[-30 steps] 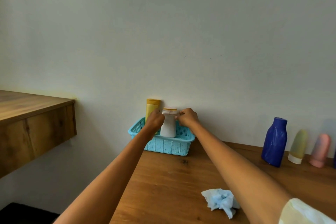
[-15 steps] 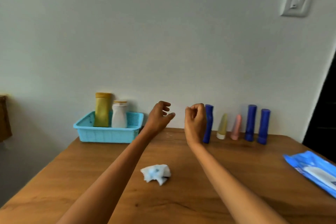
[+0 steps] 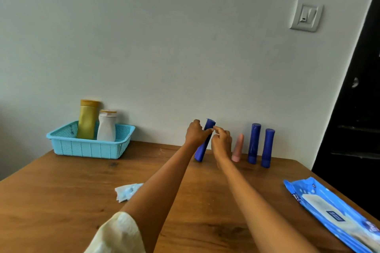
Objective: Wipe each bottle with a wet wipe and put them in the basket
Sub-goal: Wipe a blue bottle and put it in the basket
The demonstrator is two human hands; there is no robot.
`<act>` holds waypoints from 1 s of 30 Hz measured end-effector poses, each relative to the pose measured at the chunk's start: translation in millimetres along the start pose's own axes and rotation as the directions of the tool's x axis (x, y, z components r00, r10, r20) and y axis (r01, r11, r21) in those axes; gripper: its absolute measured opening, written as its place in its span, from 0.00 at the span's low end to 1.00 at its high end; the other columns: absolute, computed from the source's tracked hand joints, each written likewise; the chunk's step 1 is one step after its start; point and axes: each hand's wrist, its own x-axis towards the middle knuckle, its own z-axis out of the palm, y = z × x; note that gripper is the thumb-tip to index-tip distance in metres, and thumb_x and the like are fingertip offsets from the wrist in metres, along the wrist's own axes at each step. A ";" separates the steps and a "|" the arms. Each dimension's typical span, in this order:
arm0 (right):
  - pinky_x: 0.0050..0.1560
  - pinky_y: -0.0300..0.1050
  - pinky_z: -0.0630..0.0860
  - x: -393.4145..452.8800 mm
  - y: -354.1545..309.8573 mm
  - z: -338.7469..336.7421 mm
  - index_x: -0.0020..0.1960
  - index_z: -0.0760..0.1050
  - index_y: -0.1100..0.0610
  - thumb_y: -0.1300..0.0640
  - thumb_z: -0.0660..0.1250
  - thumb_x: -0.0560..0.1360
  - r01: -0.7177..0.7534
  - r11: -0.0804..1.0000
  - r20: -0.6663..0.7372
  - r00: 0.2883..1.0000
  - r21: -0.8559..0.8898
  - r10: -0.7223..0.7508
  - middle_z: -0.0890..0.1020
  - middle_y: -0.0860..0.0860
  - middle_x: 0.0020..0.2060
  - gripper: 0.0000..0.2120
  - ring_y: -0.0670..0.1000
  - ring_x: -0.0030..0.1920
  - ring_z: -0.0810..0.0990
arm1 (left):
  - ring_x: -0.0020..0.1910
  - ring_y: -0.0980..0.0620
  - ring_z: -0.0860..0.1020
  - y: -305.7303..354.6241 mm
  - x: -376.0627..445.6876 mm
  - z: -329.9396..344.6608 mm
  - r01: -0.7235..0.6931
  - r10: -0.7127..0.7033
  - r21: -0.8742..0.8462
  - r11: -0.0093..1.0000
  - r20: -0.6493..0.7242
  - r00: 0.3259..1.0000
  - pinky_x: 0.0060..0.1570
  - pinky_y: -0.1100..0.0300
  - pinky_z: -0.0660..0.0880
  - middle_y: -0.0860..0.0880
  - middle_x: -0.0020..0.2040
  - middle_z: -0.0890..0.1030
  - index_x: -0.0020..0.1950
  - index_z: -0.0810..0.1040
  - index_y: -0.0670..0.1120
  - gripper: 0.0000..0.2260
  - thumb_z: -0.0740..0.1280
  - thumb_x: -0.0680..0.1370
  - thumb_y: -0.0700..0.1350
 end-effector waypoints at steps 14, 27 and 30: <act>0.55 0.45 0.73 7.8 -6.7 4.9 0.59 0.70 0.56 0.64 0.53 0.79 -0.194 0.930 0.138 0.978 0.311 0.158 0.77 0.49 0.52 0.12 0.50 0.55 0.75 | 0.59 0.45 0.74 -28.5 3.7 -7.4 -0.021 0.021 0.003 1.000 -0.012 1.000 0.57 0.56 0.72 0.42 0.63 0.72 0.64 0.69 0.40 0.20 0.69 0.76 0.47; 0.42 0.35 0.76 -45.5 -79.2 29.8 0.53 0.75 0.53 0.62 0.57 0.78 0.024 0.938 0.283 0.950 0.346 -0.129 0.79 0.48 0.47 0.10 0.45 0.45 0.78 | 0.47 0.55 0.78 -32.5 -31.7 -132.6 -0.236 0.206 -0.208 0.949 -0.157 0.966 0.42 0.69 0.75 0.49 0.52 0.79 0.60 0.73 0.43 0.19 0.73 0.73 0.47; 0.37 0.38 0.76 -75.0 -87.5 37.3 0.50 0.76 0.54 0.60 0.62 0.77 0.154 0.979 0.486 0.851 0.132 -0.200 0.78 0.47 0.39 0.06 0.45 0.34 0.78 | 0.45 0.55 0.79 -42.2 -48.0 -158.8 -0.225 0.158 -0.251 0.941 -0.262 0.952 0.40 0.72 0.75 0.46 0.51 0.81 0.58 0.76 0.42 0.16 0.72 0.73 0.45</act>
